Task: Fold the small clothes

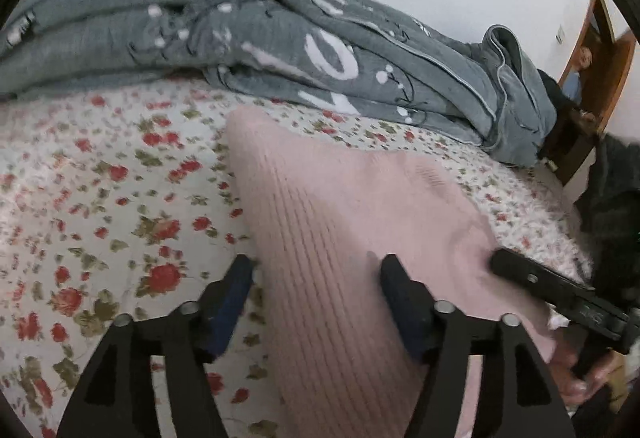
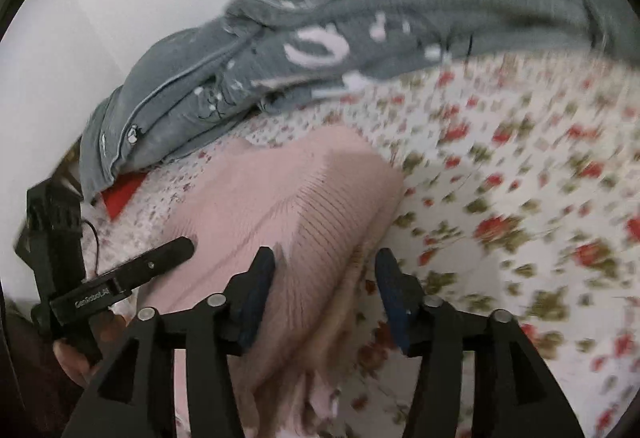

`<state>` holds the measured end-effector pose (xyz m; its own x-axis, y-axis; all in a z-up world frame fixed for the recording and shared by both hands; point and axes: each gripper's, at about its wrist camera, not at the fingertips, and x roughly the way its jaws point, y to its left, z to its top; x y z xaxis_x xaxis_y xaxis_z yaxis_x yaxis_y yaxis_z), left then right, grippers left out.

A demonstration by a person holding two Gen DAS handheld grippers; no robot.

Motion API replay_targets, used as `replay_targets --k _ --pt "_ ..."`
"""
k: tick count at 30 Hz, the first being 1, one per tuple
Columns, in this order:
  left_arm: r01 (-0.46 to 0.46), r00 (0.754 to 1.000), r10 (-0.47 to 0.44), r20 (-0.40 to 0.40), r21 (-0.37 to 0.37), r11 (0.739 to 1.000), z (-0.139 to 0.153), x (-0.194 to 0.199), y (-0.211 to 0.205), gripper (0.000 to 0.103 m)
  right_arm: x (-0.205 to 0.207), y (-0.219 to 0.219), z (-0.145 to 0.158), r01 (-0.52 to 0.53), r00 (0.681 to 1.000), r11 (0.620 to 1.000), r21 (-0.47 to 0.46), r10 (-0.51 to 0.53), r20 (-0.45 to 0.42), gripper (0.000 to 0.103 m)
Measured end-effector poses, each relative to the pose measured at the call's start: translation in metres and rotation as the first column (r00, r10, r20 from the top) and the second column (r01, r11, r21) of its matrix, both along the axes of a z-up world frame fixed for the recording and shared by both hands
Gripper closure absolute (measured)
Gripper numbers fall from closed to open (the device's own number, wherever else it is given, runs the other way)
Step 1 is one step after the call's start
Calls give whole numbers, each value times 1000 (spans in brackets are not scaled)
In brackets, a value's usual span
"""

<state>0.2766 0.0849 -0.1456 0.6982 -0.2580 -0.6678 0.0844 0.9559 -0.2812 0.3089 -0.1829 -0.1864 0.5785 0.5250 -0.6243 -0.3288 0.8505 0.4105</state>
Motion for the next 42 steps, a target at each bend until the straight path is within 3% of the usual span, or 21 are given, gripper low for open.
replay_targets --k 3,7,13,18,21,23,26,31,42 --pt "-1 998 3 58 -29 1000 -11 -12 3 31 -12 3 -12 -19 997 998 -62 23 68 49" --pt "-9 996 16 88 -82 997 -19 -17 12 26 -18 -5 -20 -2 996 1000 -21 4 89 49" --pt "-35 994 39 102 -44 998 -19 -17 8 23 -32 18 -12 46 979 983 -178 -9 203 50" --pt "-44 993 47 105 -30 999 -19 -20 6 21 -31 9 -11 29 980 991 -128 -3 201 56" --pt "-46 994 50 101 -36 998 -20 -20 6 20 -32 8 -10 19 979 994 -107 3 205 66" --pt "-47 994 51 99 -34 998 -20 -20 6 20 -37 10 -9 16 974 993 -120 12 228 80" --pt "-46 994 50 93 -47 998 -21 -19 8 19 -41 14 -7 12 969 991 -133 21 245 84" --pt "-45 995 50 82 -69 997 -23 -17 11 17 -38 9 -8 1 973 996 -93 21 228 84" --pt "-45 996 50 76 -77 996 -23 -15 12 16 -39 11 -7 3 972 995 -97 20 233 85"
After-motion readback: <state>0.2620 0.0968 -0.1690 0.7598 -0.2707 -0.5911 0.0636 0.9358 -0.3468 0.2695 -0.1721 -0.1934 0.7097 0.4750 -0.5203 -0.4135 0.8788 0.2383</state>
